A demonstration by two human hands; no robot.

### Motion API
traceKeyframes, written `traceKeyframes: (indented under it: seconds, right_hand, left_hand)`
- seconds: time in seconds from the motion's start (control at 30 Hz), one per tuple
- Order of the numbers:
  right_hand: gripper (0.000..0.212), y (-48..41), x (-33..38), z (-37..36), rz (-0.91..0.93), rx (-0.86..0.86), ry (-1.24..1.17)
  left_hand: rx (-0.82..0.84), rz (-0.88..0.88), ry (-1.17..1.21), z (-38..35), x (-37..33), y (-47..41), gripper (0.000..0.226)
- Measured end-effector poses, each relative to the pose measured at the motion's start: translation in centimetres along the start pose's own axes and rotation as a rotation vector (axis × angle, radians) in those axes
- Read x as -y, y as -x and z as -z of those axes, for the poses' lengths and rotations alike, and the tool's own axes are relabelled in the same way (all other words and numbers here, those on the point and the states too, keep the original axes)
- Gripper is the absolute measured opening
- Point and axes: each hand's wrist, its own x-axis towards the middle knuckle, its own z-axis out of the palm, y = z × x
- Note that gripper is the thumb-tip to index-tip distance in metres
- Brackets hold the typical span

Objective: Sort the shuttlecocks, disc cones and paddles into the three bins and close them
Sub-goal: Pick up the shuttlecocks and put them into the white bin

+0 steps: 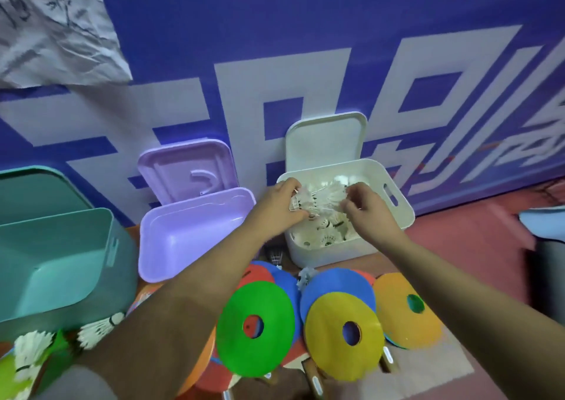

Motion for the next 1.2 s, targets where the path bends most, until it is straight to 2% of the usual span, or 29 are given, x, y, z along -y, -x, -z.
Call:
traceKeyframes:
  seconds: [0.1, 0.23, 0.3, 0.43, 0.53, 0.6, 0.77, 0.93, 1.07, 1.2]
  right_hand:
    - [0.017, -2.6, -2.1, 1.8, -0.075, -0.027, 0.031]
    - [0.032, -5.6, -4.0, 1.9, -0.133, 0.031, 0.061]
    - [0.038, -6.7, -4.6, 1.6, -0.116, 0.063, 0.084]
    - [0.022, -8.1, -4.8, 1.5, -0.076, 0.066, 0.233]
    - [0.041, -7.4, -4.5, 1.8, -0.013, 0.049, 0.264]
    - [0.049, -6.3, -3.7, 1.9, 0.032, 0.027, 0.206]
    - [0.046, -2.7, -0.2, 0.1, 0.154, 0.096, 0.116]
    - [0.039, 2.4, 3.5, -5.7, 0.306, 0.245, 0.055]
    - [0.044, 6.8, 5.7, -11.5, 0.317, 0.382, 0.055]
    - [0.041, 10.6, 7.9, -16.9, 0.300, 0.503, 0.063]
  left_hand:
    - [-0.019, 0.024, -0.037, -2.7, -1.8, -4.0, 0.048]
    - [-0.068, 0.107, -0.082, -5.0, -2.1, -7.4, 0.051]
    - [-0.071, 0.150, -0.111, -5.4, -1.4, -8.5, 0.055]
    - [0.017, 0.187, -0.096, -4.3, -0.2, -8.9, 0.070]
    - [0.002, 0.190, -0.024, -2.8, -0.4, -7.3, 0.065]
    - [-0.036, 0.177, 0.001, -1.7, -0.6, -5.4, 0.053]
    - [-0.145, 0.197, 0.065, 1.1, 0.8, 1.5, 0.024]
    - [-0.253, 0.373, 0.112, 3.1, 4.7, 11.9, 0.022]
    - [-0.339, 0.561, 0.138, 4.2, 8.2, 21.2, 0.019]
    - [-0.351, 0.645, 0.064, 5.0, 12.1, 28.8, 0.040]
